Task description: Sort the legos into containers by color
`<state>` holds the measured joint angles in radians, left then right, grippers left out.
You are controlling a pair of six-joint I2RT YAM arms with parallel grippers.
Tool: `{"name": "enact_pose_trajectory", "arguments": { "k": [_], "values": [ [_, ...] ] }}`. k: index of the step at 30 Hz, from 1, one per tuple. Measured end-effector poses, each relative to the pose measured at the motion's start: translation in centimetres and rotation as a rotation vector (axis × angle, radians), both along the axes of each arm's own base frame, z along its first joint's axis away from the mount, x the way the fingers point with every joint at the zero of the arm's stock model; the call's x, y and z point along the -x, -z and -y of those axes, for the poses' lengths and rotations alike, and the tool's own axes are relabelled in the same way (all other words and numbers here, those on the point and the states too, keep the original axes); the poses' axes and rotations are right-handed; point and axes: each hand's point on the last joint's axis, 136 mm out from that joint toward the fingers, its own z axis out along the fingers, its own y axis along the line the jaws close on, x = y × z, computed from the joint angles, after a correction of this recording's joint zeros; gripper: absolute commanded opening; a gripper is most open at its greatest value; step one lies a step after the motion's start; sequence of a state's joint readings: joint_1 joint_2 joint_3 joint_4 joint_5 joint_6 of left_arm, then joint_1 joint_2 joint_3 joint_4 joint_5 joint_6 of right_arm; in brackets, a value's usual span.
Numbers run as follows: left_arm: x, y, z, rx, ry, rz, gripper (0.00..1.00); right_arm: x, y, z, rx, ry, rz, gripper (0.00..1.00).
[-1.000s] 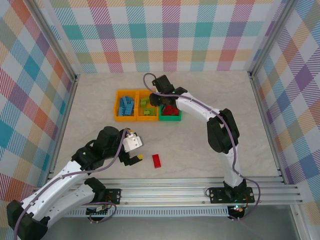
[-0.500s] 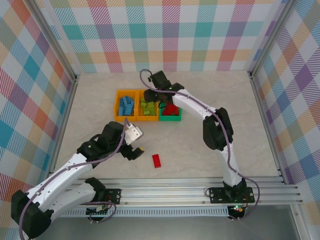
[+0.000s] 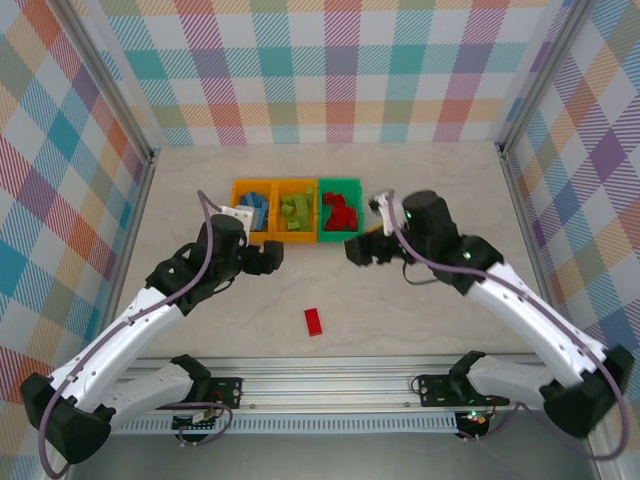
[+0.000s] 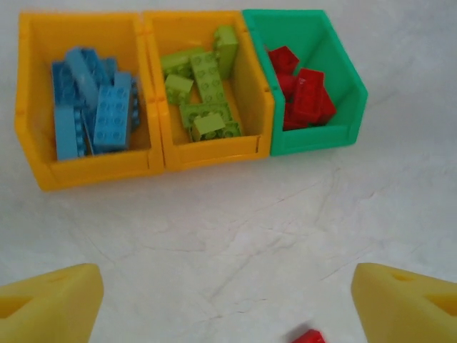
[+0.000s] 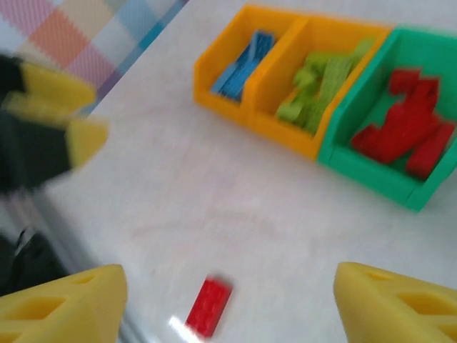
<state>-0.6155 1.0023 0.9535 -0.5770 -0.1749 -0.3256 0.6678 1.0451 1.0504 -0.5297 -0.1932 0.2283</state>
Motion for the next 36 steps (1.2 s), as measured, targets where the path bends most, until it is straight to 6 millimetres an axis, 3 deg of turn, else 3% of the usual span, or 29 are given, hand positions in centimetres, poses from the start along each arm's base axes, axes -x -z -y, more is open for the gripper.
{"name": "enact_pose_trajectory", "arguments": {
  "k": [3,6,11,16,25,28,31,34,36],
  "values": [
    [1.2,2.9,2.7,0.053,-0.061,-0.14,0.88,3.7,3.0,1.7,0.024,-0.037,-0.113,0.85],
    [3.8,7.6,6.7,0.035,-0.086,-0.305,0.81,6.2,4.9,2.9,0.045,-0.05,-0.207,0.92],
    [7.6,15.3,10.8,-0.143,-0.172,-0.534,0.7,7.6,5.8,3.1,0.037,-0.057,-0.287,1.0],
    [9.0,18.9,11.7,-0.211,-0.226,-0.607,0.63,8.1,6.8,3.2,0.04,-0.055,-0.33,1.0],
    [9.6,20.0,11.5,-0.205,-0.265,-0.642,0.24,8.2,7.1,3.2,0.035,-0.041,-0.352,1.0],
    [9.5,19.8,11.6,-0.199,-0.261,-0.638,0.17,8.3,7.0,3.2,0.027,-0.044,-0.356,1.0],
    [9.3,19.4,11.6,-0.201,-0.245,-0.623,0.15,8.5,6.4,3.2,0.006,-0.047,-0.343,1.0],
    [7.7,17.0,12.2,-0.194,-0.211,-0.556,0.15,8.4,5.2,3.2,-0.038,-0.04,-0.298,1.0],
    [5.2,13.8,13.9,-0.151,-0.177,-0.48,0.15,8.0,3.9,3.3,-0.075,-0.025,-0.242,1.0]
  ]
}}
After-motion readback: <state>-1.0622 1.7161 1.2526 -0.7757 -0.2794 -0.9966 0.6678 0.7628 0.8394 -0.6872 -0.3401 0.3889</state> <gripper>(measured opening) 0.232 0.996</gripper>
